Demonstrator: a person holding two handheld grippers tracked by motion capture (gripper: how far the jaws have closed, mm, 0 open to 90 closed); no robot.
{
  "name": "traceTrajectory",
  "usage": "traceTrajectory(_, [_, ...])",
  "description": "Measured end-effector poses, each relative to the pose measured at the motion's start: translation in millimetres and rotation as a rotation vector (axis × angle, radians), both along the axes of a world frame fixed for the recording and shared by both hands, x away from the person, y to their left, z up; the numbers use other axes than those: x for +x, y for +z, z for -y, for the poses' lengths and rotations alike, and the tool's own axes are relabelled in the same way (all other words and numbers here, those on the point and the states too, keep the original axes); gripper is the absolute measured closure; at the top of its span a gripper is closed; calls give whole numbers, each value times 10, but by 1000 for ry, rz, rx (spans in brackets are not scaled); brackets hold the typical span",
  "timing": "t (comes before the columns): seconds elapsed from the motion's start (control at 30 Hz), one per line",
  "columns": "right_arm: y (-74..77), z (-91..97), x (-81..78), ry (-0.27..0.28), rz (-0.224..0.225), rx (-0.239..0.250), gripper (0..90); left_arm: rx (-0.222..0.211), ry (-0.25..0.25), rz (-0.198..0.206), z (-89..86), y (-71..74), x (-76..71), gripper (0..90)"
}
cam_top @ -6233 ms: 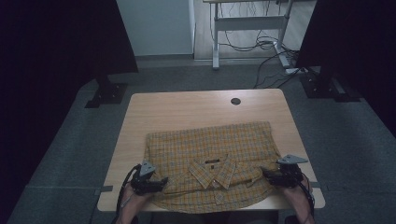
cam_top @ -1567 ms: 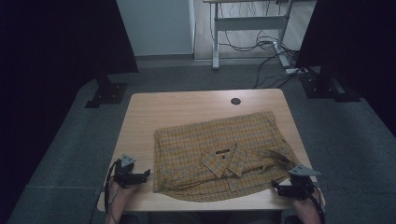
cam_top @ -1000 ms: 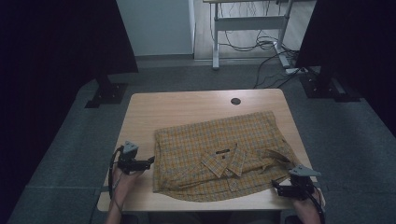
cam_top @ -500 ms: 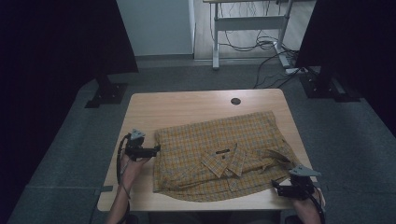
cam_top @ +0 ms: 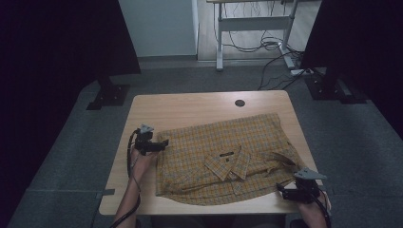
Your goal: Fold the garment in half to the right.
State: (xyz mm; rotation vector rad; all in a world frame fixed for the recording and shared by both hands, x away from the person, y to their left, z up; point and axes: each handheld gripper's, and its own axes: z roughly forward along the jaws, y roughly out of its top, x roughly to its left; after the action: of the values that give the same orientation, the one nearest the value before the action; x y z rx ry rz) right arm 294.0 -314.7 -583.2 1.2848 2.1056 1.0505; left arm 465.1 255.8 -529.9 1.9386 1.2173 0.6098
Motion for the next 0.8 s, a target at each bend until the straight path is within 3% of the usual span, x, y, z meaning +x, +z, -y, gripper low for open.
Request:
traceTrajectory(0.07, [0,0,0,0,0,0,97,2,17,-7,20,-46,59,140])
traceTrajectory(0.23, [0,1,1,1,0,0,97,57,72,-22,64,-175,210,141])
traceTrajectory(0.37, [0,1,0,0,0,1,97,54,105,-36,60,-219,279,133])
traceTrajectory(0.53, [8,1,11,7,-5,-5,97,55,109,-40,42,-220,263,132])
traceTrajectory(0.63, [52,-8,23,13,-37,-12,124,54,118,-40,18,-221,233,132])
traceTrajectory(0.8, [159,-31,6,12,-23,29,102,52,128,-38,-42,-224,155,138])
